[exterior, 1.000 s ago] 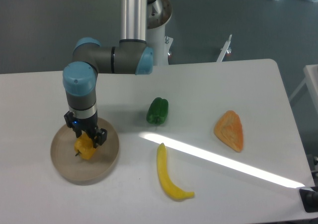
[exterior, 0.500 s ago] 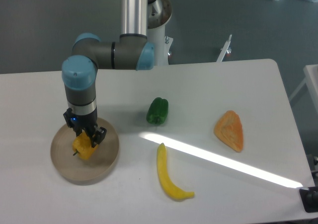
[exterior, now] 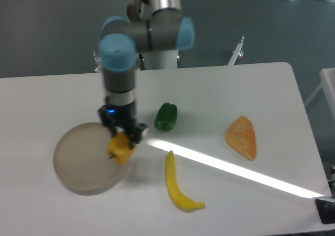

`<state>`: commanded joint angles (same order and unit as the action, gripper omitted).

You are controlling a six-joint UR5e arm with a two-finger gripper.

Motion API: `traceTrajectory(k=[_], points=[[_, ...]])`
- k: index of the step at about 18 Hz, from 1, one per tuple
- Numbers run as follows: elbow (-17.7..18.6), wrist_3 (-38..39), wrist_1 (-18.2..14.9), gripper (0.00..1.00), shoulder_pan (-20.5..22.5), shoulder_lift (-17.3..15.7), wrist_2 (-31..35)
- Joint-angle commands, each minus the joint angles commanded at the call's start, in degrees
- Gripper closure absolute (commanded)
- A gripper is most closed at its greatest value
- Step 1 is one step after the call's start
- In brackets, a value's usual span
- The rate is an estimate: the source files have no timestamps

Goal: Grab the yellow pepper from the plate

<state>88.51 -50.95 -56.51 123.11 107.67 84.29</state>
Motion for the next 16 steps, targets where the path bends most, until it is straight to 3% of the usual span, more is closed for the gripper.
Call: traceTrajectory(k=[4,7,9,16], points=[[-2.28,-9.75,-3.69,0.63,6.07,0.17,0.09],[-5.53,-14.51,-5.45,0.63,7.92,2.1,2.09],[-7.46,-17.23,-5.63,0.63,8.98,3.5,5.26],[-12.74,-19.27,-5.45,0.63,10.13,7.03,5.27]])
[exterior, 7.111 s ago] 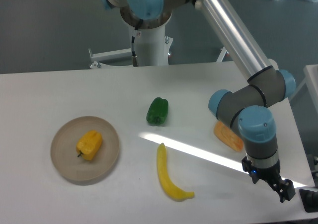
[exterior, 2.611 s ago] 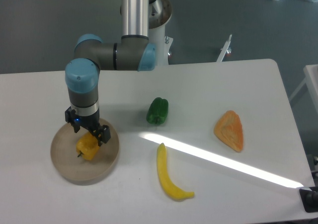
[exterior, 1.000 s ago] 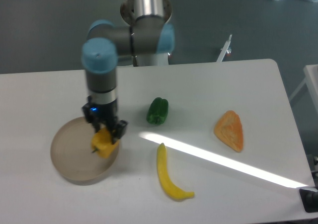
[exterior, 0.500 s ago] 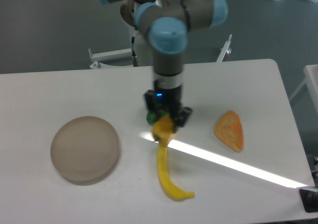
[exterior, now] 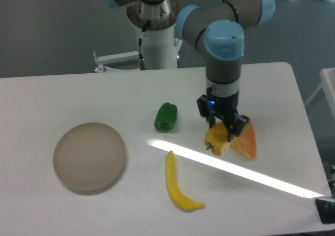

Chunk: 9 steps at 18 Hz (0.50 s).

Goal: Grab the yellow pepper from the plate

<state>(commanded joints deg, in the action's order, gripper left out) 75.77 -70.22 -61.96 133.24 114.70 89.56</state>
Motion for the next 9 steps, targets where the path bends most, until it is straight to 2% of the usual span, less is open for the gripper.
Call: traceTrajectory(k=[9], points=[[-0.88,0.09,0.35,0.63,1.06,1.32,-0.26]])
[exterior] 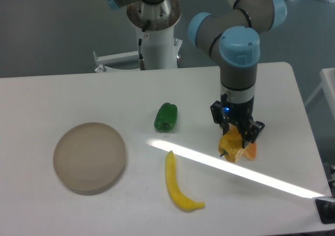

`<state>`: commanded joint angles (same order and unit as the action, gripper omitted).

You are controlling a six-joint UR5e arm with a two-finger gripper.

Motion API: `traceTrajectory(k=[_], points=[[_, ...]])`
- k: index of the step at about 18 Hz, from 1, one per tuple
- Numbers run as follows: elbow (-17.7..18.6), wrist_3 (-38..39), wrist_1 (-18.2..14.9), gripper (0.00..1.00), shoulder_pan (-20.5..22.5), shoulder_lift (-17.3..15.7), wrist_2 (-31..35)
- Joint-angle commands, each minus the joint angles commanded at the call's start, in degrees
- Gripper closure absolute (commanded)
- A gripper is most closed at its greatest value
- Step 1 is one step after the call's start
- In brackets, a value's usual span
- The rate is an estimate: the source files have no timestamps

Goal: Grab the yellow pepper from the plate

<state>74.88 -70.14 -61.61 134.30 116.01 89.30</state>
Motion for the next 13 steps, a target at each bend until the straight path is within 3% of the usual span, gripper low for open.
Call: traceTrajectory(k=[13], points=[[-0.44,0.35,0.09,0.63,0.09,0.44,-0.09]])
